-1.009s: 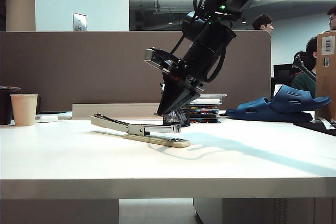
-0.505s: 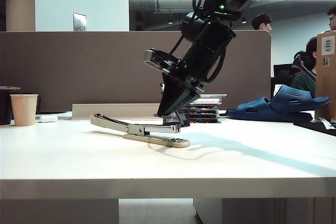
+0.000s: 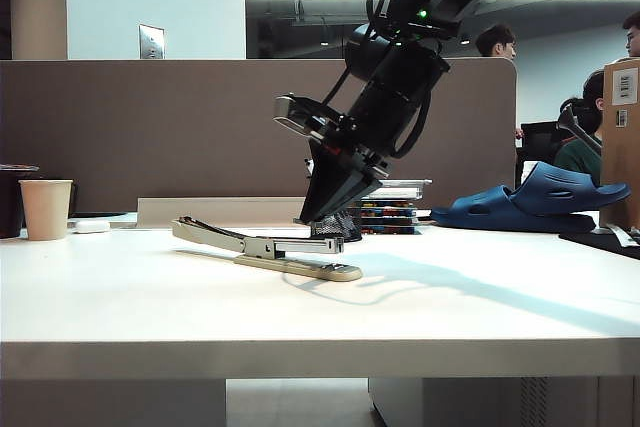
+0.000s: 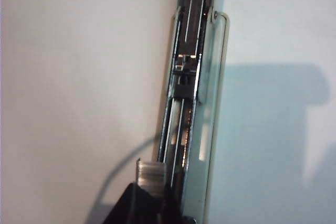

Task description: Pick up a set of staples and put them into the open stapler.

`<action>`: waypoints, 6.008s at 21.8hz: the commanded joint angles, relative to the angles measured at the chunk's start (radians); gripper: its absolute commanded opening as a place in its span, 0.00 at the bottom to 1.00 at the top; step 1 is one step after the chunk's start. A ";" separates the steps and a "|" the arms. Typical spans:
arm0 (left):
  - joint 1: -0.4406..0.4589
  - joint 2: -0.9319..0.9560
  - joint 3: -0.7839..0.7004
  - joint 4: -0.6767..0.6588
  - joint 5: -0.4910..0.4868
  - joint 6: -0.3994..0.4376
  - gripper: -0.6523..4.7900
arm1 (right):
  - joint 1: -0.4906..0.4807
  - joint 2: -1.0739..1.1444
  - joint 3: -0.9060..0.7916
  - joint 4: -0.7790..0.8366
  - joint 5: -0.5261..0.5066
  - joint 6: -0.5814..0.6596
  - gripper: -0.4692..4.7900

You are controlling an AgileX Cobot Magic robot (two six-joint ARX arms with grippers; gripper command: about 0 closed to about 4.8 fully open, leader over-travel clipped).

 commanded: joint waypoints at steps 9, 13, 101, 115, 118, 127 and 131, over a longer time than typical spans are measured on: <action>0.001 0.000 0.002 0.012 0.005 -0.003 0.11 | 0.001 0.023 0.002 0.005 0.005 0.000 0.09; 0.001 0.000 0.002 0.013 0.005 -0.003 0.11 | 0.001 0.026 0.002 0.007 0.006 0.000 0.09; 0.001 0.000 0.002 0.013 0.006 -0.003 0.11 | 0.002 0.023 0.002 0.065 0.157 -0.050 0.08; 0.001 0.000 0.003 0.013 0.006 -0.003 0.11 | 0.002 0.016 0.002 -0.111 0.156 -0.056 0.30; 0.001 0.000 0.003 0.013 0.006 -0.003 0.11 | 0.002 0.007 0.002 -0.108 0.155 -0.056 0.30; 0.001 0.000 0.003 0.013 0.006 -0.003 0.11 | 0.002 -0.029 0.003 -0.075 0.156 -0.056 0.30; 0.001 0.000 0.003 0.013 0.006 -0.003 0.11 | 0.000 -0.055 0.003 -0.040 0.156 -0.057 0.30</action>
